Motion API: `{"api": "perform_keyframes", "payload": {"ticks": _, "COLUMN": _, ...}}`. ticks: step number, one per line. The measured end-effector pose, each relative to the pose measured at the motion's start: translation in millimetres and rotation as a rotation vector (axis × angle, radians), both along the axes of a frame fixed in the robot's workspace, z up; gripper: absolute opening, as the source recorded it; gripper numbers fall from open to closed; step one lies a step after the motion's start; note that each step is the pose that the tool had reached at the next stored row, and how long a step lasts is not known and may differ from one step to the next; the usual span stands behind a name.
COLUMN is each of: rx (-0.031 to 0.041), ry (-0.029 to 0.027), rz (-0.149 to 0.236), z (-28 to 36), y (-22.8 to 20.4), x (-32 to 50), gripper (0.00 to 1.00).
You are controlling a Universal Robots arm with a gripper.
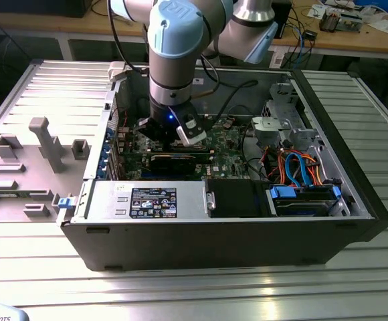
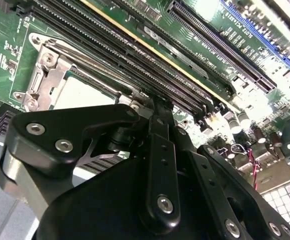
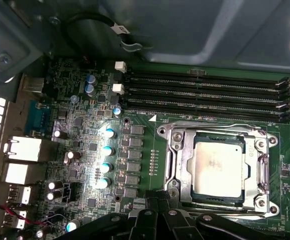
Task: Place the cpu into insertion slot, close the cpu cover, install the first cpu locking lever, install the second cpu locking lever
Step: 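Install the second cpu locking lever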
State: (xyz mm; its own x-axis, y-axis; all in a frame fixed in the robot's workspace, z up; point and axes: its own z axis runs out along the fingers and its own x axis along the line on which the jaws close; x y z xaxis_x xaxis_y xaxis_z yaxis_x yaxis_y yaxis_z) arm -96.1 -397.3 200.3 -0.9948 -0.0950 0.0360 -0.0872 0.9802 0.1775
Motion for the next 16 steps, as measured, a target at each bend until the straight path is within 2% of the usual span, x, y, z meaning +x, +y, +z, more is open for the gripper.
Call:
{"api": "perform_keyframes", "payload": {"ticks": 4, "rx": 0.0, "ry": 0.0001, "rz": 0.0, "z": 4.2, "y": -0.1, "x": -0.2, "gripper": 0.11}}
{"api": "perform_keyframes", "payload": {"ticks": 7, "rx": 0.0, "ry": 0.0008, "rz": 0.0, "z": 10.9, "y": 0.0, "x": -0.5, "gripper": 0.11}}
{"api": "perform_keyframes", "payload": {"ticks": 12, "rx": -0.0004, "ry": 0.001, "rz": 0.0, "z": 26.4, "y": 0.3, "x": -1.0, "gripper": 0.11}}
{"api": "perform_keyframes", "payload": {"ticks": 16, "rx": -0.0002, "ry": 0.0009, "rz": 0.0, "z": 27.2, "y": 0.3, "x": -1.0, "gripper": 0.11}}
